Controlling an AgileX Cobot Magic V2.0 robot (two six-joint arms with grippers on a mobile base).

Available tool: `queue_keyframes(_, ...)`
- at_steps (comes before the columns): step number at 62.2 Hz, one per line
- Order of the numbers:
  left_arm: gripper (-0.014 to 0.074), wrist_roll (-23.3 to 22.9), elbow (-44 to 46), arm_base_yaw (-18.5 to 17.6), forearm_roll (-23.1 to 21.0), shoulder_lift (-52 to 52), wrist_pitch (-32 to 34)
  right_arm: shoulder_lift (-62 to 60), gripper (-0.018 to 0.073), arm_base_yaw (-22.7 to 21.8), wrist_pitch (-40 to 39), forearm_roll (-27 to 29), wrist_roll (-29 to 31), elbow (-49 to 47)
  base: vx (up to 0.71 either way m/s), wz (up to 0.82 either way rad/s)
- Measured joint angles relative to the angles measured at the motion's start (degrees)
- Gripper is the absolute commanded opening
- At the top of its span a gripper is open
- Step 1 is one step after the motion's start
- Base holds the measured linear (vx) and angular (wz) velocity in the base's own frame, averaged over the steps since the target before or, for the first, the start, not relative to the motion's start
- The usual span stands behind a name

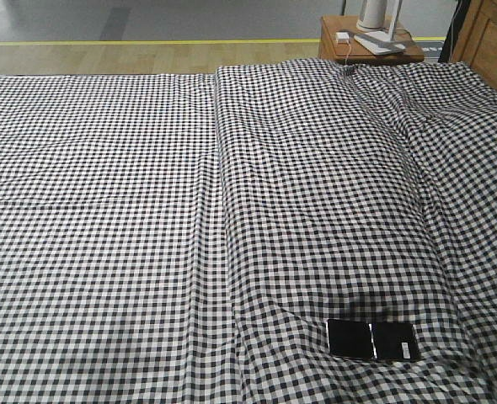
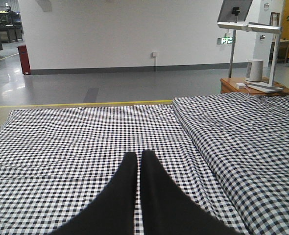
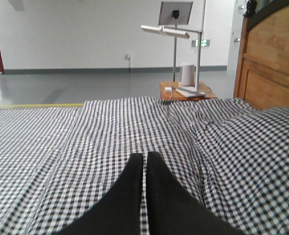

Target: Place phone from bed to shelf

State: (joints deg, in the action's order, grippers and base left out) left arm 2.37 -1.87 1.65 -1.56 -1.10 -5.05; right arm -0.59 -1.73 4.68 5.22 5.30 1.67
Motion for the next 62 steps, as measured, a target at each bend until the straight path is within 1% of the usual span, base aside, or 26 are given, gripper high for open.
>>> queue_keyframes(5,0.0001,0.0,0.0,0.0,0.0,0.0,0.0,0.0,-0.0005,0.0,-2.8,0.0,0.0,0.0,0.0,0.0)
queue_keyframes(10,0.0001,0.0,0.0,0.0,0.0,0.0,0.0,0.0,-0.0005,0.0,-7.3,0.0,0.0,0.0,0.0,0.0)
queue_keyframes(20,0.0001,0.0,0.0,0.0,0.0,0.0,0.0,0.0,-0.0005,0.0,-20.9,0.0,0.0,0.0,0.0,0.0)
queue_keyframes(22,0.0001,0.0,0.0,0.0,0.0,0.0,0.0,0.0,-0.0005,0.0,-22.8,0.0,0.0,-0.2,0.0,0.0)
queue_keyframes(25,0.0001,0.0,0.0,0.0,0.0,0.0,0.0,0.0,-0.0005,0.0,-23.5,0.1,0.0,-1.0,0.0,0.0)
queue_keyframes(29,0.0001,0.0,0.0,0.0,0.0,0.0,0.0,0.0,-0.0005,0.0,-23.9,0.1,0.0,-3.6,0.0,0.0)
queue_keyframes(37,0.0001,0.0,0.0,0.0,0.0,0.0,0.0,0.1,-0.0005,0.0,-24.0,0.1,0.0,-11.8,0.0,0.0)
queue_keyframes(45,0.0001,0.0,0.0,0.0,0.0,0.0,0.0,3.5,-0.0005,0.0,-23.2,0.1,0.0,-21.0,0.0,0.0)
queue_keyframes(54,0.0001,0.0,0.0,0.0,0.0,0.0,0.0,10.3,-0.0005,0.0,-18.9,0.1,0.0,-30.9,0.0,0.0)
queue_keyframes(62,0.0001,0.0,0.0,0.0,0.0,0.0,0.0,18.4,-0.0003,0.0,-10.6,0.1,-0.1,-40.2,0.0,0.0)
